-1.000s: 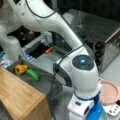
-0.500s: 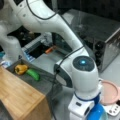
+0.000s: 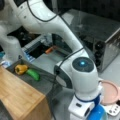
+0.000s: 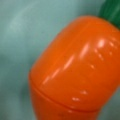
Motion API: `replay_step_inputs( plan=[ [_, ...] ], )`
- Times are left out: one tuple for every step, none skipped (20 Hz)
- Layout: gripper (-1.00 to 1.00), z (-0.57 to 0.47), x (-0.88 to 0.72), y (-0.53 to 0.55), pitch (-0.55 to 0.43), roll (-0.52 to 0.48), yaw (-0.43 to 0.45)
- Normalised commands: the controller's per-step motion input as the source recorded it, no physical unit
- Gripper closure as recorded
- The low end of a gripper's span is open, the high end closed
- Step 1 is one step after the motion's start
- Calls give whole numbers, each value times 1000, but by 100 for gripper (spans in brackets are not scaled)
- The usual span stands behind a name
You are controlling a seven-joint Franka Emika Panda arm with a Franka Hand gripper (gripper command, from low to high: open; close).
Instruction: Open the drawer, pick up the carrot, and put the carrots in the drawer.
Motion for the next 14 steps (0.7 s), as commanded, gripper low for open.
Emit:
replay_step_inputs(
  plan=[
    [-100, -171, 114, 26, 50, 93, -90],
    [-100, -172, 122, 31, 72, 90, -94],
    [100, -170, 127, 37, 83, 96, -95],
    [100, -168, 131, 41, 86, 98, -96],
    [100, -168, 137, 47, 97, 95, -98],
    [100, -180, 142, 52, 88, 111, -95],
    [100, -199, 150, 56, 81, 115, -96],
    [100, -213, 154, 61, 75, 123, -97],
    [100, -216, 152, 62, 80, 126, -98],
    [100, -214, 150, 62, 91, 130, -98],
    [100, -212, 147, 61, 92, 134, -98],
    [100, -211, 145, 61, 92, 135, -98],
    [100, -209, 141, 61, 91, 139, -98],
    [100, -192, 147, 56, 88, 139, -98]
  ],
)
